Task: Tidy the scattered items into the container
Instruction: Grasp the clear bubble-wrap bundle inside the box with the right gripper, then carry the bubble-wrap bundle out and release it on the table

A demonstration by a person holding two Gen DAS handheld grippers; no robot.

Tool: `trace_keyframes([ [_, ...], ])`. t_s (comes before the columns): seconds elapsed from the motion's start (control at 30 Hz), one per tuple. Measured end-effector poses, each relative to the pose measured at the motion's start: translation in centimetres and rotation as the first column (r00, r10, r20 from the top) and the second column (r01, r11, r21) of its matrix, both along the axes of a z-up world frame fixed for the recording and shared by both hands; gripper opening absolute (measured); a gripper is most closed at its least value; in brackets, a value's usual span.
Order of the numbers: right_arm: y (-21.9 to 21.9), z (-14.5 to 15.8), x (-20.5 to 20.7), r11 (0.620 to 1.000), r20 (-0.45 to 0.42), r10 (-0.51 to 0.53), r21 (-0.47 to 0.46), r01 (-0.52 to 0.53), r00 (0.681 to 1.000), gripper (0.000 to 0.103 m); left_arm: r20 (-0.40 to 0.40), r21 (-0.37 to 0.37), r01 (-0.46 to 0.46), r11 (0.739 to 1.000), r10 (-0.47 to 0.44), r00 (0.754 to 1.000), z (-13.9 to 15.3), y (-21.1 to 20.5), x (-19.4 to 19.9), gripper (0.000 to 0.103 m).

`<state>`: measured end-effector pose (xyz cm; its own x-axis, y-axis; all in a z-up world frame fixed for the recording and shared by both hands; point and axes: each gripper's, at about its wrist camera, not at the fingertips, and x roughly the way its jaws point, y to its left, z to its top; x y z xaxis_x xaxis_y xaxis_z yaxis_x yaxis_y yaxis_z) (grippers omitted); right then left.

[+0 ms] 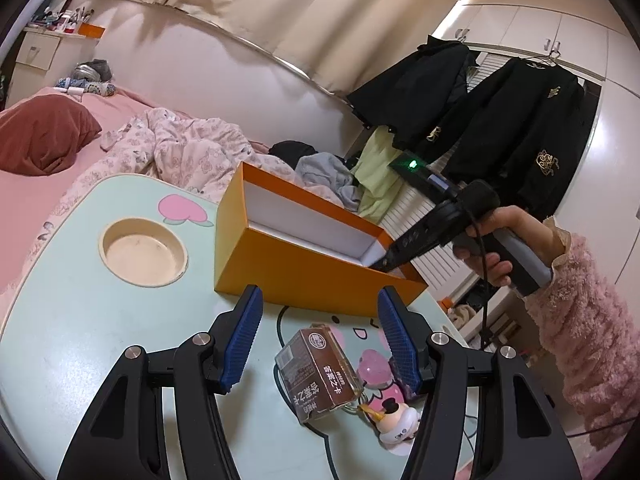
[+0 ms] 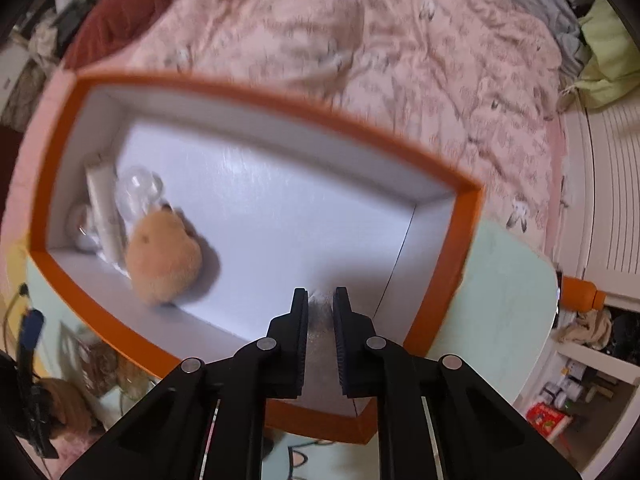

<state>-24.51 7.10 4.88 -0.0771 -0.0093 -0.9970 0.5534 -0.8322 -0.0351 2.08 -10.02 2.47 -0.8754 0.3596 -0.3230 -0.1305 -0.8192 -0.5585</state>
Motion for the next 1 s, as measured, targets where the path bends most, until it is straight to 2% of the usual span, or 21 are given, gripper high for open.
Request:
trace_keyframes([
  [0.2,0.4,5.4,1.8,0.984,-0.054,0.014,-0.174,-0.023,0.998,0.012,0.007,-0.011,-0.005,1.0,0.005,1.0,-0.1,0.1,-0.1,0.06],
  [0.37,3.5,8.0,6.6,0.943,-0.106,0.06,-0.32,-0.091,0.993,0.012,0.008,-0.015,-0.007,1.0,0.007,1.0,-0.2,0.1,-0.1,0.06],
  [0.43,4.7,7.8,9.0,0.933,-0.127,0.088,-0.337,-0.126,0.988,0.012,0.014,-0.016,-0.01,1.0,0.01,1.0,-0.2,0.1,-0.2,0.06],
  [0.57,7.3,5.1,11.8,0.925,-0.085,0.106,-0.358,-0.13,0.991,0.012,0.014,-0.014,-0.014,1.0,0.014,1.0,-0.2,0.0,-0.2,0.06],
  [0.63,8.3,3.4,12.2,0.924,-0.069,0.09,-0.368,-0.109,0.994,0.012,0.013,-0.012,-0.013,1.0,0.013,1.0,-0.2,-0.1,-0.2,0.06],
  [0.77,9.8,1.1,12.6,0.915,-0.089,0.037,-0.398,-0.069,0.995,0.015,0.019,-0.015,-0.016,1.0,0.017,1.0,-0.3,-0.1,-0.2,0.06],
  [0.83,10.3,0.8,13.1,0.891,-0.116,0.023,-0.448,-0.073,0.993,0.022,0.024,-0.017,-0.014,1.0,0.015,1.0,-0.3,0.0,-0.3,0.06],
  [0.97,11.1,1.6,14.7,0.839,-0.213,-0.02,-0.536,-0.1,0.977,0.052,0.022,-0.022,-0.019,1.0,0.019,1.0,-0.3,0.0,-0.3,0.06],
  [1.0,11.4,1.8,15.0,0.826,-0.238,-0.037,-0.553,-0.104,0.97,0.053,0.023,-0.023,-0.019,1.0,0.019,1.0,-0.3,0.0,-0.3,0.06],
])
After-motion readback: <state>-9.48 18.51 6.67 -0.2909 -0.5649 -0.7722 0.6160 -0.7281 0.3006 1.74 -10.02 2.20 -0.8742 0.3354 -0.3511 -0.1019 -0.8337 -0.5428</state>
